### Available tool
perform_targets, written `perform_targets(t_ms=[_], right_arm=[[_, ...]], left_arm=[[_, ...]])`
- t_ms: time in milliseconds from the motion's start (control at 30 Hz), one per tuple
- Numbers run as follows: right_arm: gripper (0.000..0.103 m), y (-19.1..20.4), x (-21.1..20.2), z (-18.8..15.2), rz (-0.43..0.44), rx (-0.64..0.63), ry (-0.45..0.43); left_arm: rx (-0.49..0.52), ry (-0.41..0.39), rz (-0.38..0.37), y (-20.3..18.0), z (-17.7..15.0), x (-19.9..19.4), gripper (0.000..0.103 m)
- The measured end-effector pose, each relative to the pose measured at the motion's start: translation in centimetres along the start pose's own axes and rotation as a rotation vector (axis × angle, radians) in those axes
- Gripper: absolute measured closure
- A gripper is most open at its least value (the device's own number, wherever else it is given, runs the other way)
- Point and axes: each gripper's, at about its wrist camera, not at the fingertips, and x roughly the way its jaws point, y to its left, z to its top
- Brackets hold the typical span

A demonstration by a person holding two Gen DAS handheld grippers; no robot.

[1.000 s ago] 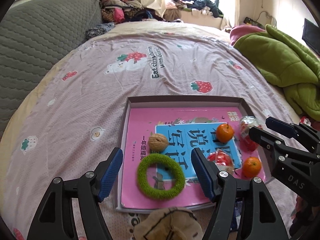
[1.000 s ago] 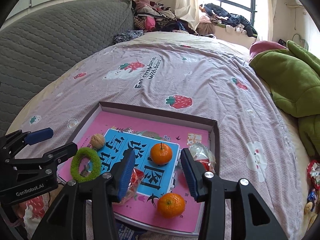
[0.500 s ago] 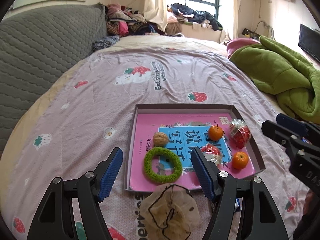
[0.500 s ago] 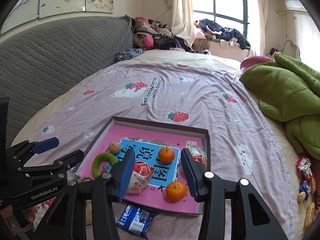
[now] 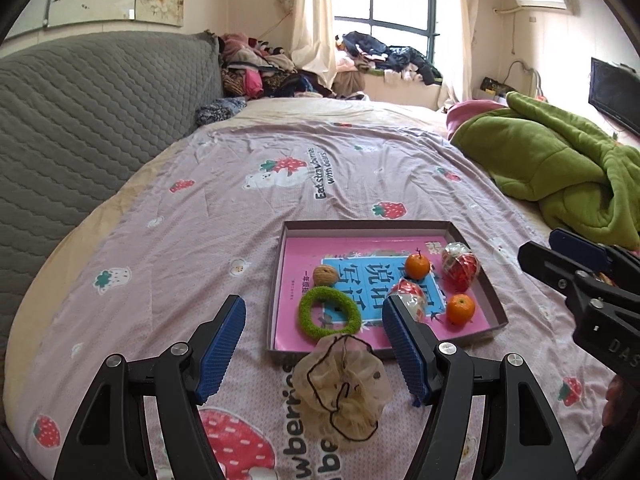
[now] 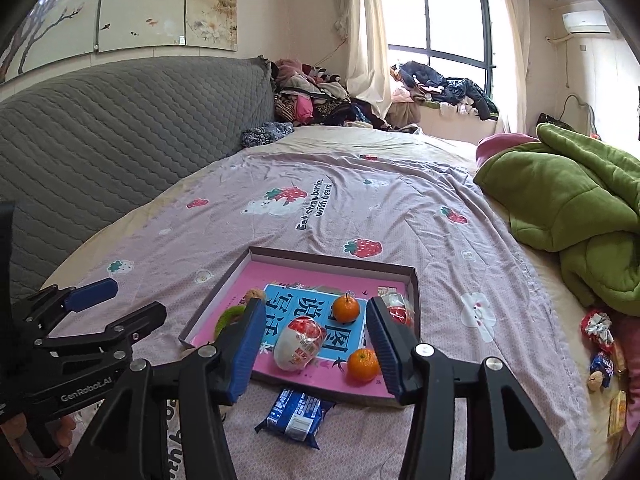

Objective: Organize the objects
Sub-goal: 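Withdraw both open grippers from the tray, then move the left gripper to the beige scrunchie while the right gripper approaches the blue snack packet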

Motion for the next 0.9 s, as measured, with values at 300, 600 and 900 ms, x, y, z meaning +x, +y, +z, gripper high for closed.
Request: perform_targets(t_ms=[300,600,900], right_arm=[[0.051,0.5,-1.1,-1.0,0.021,0.010,0.005],[0.043,0.5,-2.3,-1.8,0.038,0.013,-0.003],[0.042,0.7,-2.5,-2.8,0.036,0.005,0.011]], left_arm=[[0.005,-0.023,0.007,0.5,-0.9,-2.0,0.030],[-0.008,-0.024,0.002,0.5,-1.7,-2.8,0.030],[-0.017,0.008,-0.023,0.1,-2.6,-2.6,0.030]])
